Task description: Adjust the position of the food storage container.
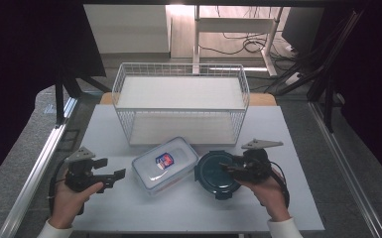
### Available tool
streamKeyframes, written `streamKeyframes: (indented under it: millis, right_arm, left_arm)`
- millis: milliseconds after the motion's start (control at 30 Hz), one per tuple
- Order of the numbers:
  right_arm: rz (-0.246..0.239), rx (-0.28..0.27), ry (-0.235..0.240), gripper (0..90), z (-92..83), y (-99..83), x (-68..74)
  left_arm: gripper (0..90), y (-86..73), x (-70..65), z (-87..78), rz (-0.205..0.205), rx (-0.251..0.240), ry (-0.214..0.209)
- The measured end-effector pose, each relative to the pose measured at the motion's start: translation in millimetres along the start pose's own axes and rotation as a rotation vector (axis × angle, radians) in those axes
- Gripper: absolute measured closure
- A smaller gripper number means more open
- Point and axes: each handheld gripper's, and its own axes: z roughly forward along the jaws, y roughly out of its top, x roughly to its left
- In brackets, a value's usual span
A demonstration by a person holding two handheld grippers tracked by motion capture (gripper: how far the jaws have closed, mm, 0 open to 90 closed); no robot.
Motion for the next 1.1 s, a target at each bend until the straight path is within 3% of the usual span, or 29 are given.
streamKeyframes:
  millis: [267,467,700,733,800,1000,1100]
  right_arm:
    - [-0.045,0.058,0.000,51.1,21.6,32.7,15.9]
    - [-0.084,0.137,0.008,60.1,50.7,57.5,30.9]
    - [-0.081,0.188,-0.016,74.5,72.9,63.8,30.3]
    - [-0.073,0.206,-0.030,81.6,81.5,65.1,27.8]
    - [-0.071,0.226,-0.043,85.6,90.9,66.6,25.2]
    - [-0.067,0.288,-0.085,89.2,120.6,69.7,18.9]
    - [-0.067,0.298,-0.093,89.2,126.9,69.9,18.4]
  left_arm:
    - [16.5,-3.9,2.2,1.2,-0.008,0.024,-0.011]
    - [16.5,-4.6,-2.1,0.6,0.005,0.028,-0.017]
    - [16.4,-5.7,-1.8,3.0,0.006,0.038,-0.017]
    - [16.4,-6.0,-1.6,4.4,0.004,0.041,-0.015]
    - [16.4,-6.1,-1.5,5.0,0.005,0.044,-0.014]
    - [16.4,-6.8,0.6,4.6,-0.001,0.046,-0.012]
    - [16.4,-7.3,2.6,4.2,-0.003,0.046,-0.010]
